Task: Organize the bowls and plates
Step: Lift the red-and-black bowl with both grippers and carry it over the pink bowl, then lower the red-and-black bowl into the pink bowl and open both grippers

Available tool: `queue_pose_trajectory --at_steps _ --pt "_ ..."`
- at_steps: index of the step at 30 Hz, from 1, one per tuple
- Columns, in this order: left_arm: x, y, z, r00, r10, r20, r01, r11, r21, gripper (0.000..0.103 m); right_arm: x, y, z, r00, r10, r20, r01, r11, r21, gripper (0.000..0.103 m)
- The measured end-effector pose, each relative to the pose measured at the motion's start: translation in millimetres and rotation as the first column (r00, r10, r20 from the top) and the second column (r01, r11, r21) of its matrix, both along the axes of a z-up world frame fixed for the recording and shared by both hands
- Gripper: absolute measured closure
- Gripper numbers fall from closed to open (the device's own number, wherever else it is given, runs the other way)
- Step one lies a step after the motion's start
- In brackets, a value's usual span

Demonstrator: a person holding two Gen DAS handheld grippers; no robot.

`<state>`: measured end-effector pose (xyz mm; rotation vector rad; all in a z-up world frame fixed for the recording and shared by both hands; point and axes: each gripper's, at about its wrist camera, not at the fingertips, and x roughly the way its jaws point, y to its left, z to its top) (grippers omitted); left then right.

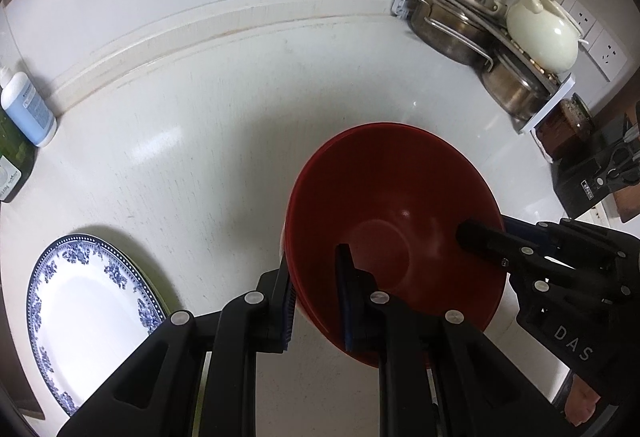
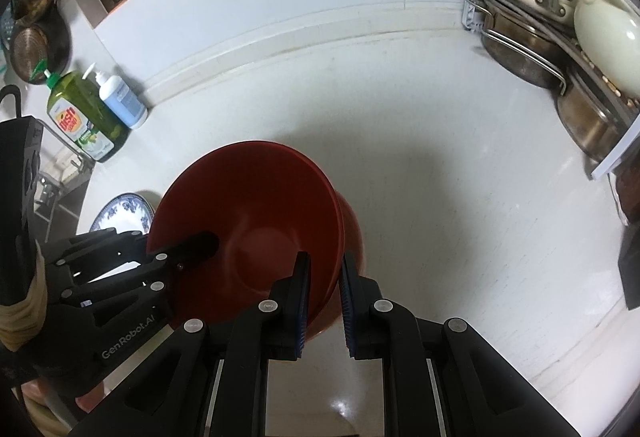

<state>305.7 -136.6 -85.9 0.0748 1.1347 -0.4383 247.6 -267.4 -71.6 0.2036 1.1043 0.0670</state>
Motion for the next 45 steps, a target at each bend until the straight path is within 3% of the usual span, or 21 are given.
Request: queue_pose_trajectory --at_steps 24,35,36,38,45 --pt "3 -12 -17 1.000 -0.024 -0.021 0.024 0.999 0.040 0.082 6 2 -20 1.000 0.004 -0.030 -0.004 1.000 -0.009 0.086" --pt "1 -13 -12 0.998 -0.051 -0.025 0.052 0.999 0.015 0.055 3 3 -20 1.000 0.011 -0.027 -0.012 0.999 -0.038 0.085" --pt "0 -14 -11 0.998 -0.055 -0.022 0.056 0.998 0.015 0.054 2 5 -19 1.000 0.017 -0.021 -0.018 0.999 -0.043 0.083" --pt "-1 -14 -8 0.998 -0.057 -0.005 0.057 0.998 0.014 0.046 1 5 -17 1.000 0.018 -0.008 -0.018 0.999 -0.050 0.068" --pt "-3 -8 9 0.996 -0.037 0.085 0.033 0.999 0.042 0.034 -1 1 -14 1.000 -0.001 0.004 0.002 0.999 -0.048 0.066"
